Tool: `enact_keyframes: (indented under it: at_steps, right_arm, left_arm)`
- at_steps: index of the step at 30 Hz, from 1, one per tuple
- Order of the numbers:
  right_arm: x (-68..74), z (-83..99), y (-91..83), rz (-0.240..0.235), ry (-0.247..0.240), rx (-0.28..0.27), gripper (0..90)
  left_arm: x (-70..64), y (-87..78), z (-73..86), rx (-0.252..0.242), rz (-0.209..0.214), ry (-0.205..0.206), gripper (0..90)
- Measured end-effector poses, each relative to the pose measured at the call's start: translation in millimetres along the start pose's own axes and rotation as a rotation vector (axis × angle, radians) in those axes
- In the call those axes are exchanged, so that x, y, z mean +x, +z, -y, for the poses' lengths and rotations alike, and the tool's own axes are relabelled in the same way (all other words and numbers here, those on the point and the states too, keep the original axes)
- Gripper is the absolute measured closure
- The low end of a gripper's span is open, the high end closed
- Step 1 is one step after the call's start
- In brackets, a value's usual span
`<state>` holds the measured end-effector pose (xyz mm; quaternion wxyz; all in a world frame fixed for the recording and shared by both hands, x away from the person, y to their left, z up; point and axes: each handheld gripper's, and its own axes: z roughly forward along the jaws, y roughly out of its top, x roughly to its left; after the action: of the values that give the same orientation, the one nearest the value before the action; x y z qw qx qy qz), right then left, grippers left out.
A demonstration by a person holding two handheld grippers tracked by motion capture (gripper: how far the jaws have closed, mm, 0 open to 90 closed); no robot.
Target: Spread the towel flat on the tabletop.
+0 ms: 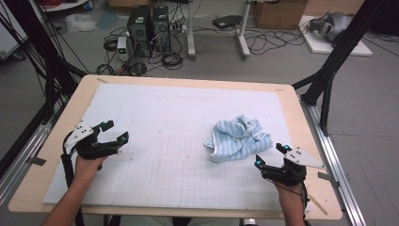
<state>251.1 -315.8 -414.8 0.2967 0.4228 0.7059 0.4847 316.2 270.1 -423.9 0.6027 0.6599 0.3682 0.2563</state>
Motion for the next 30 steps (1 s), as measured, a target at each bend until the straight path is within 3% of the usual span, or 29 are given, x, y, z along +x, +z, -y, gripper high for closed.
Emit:
enact_keyframes:
  at_steps: [10, 16, 20, 24, 28, 30]
  right_arm:
    - [-2.9, 3.2, 1.0, -0.003, 0.015, -0.002, 10.8]
    - [-0.8, 2.9, 5.5, -0.014, 0.004, 0.016, 10.8]
    - [5.6, 1.5, 10.5, -0.028, 0.019, 0.025, 10.8]
    - [14.8, -2.3, 14.0, -0.038, -0.002, 0.028, 10.7]
    - [19.5, -8.8, 26.5, -0.044, 0.007, 0.02, 10.7]
    - [25.7, -11.8, 35.6, -0.056, -0.007, 0.04, 10.7]
  left_arm:
    - [3.2, 2.7, 1.8, 0.005, -0.007, -0.019, 17.6]
    - [2.8, 5.0, 1.6, 0.015, 0.008, -0.006, 18.2]
    - [-1.7, 0.6, 2.5, 0.019, 0.016, 0.0, 18.3]
    - [-1.3, 2.9, 4.3, 0.034, 0.025, -0.004, 18.7]
    - [-1.9, 3.6, 4.5, 0.035, 0.022, -0.003, 19.0]
    - [-0.9, 4.4, 5.1, 0.037, 0.022, -0.007, 19.3]
